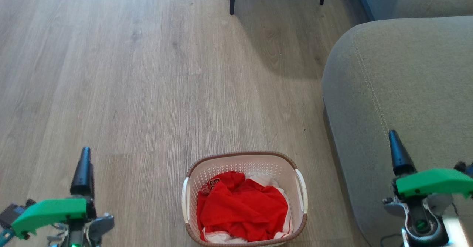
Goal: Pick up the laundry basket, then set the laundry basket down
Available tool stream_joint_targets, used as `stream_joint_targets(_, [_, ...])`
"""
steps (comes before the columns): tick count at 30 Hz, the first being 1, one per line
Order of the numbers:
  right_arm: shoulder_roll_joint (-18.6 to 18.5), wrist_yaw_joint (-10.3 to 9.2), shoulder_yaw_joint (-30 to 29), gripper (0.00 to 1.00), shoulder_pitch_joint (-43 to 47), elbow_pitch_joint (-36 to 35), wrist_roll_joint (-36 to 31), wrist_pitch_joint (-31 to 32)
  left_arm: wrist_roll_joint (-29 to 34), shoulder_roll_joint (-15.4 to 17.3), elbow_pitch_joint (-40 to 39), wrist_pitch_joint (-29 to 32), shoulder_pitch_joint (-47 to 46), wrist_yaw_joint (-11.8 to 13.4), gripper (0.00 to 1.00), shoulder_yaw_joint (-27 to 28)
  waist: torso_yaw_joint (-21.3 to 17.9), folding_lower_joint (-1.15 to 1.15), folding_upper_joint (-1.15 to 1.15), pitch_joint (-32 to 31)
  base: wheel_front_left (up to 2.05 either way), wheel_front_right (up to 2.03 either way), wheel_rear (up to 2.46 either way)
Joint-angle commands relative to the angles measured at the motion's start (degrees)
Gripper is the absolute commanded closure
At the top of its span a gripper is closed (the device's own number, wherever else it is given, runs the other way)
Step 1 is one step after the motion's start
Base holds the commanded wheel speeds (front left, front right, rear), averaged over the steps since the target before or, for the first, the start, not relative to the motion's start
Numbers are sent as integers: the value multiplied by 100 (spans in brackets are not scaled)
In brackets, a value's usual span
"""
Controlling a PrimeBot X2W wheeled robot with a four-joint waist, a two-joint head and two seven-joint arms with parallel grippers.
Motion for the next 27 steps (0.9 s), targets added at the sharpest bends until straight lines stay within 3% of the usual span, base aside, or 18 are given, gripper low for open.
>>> stream_joint_targets(1, [-47, 15, 53, 0, -391, -317, -255, -82, 208, 46, -297, -54, -389, -16, 0, 185, 6, 0, 0, 2, 0, 0, 0])
stream_joint_targets(5, [-49, 17, 127, 0, -433, -465, -675, -149, 676, 47, -494, -122, -441, -8, 0, 337, 18, 0, 0, 6, 0, 0, 0])
stream_joint_targets(9, [-86, 18, 237, 0, -480, -594, -1143, -216, 1414, 48, -862, -191, -502, 190, 0, 285, 30, 0, 0, 17, 0, 0, 0])
stream_joint_targets(15, [-155, 20, 415, 0, -538, -833, -1814, -317, 2419, 50, -1424, -293, -485, 891, 0, -319, 67, 0, 0, 34, 0, 0, 0])
stream_joint_targets(18, [-153, 21, 462, 0, -558, -919, -2032, -351, 2675, 51, -1564, -327, -485, 1064, 0, -491, 73, 0, 0, 38, 0, 0, 0])
stream_joint_targets(27, [-261, 24, 818, 0, -602, -1138, -3044, -502, 4195, 119, -1750, -480, -555, 1530, 0, -1473, 78, 0, 0, 41, 0, 0, 0])
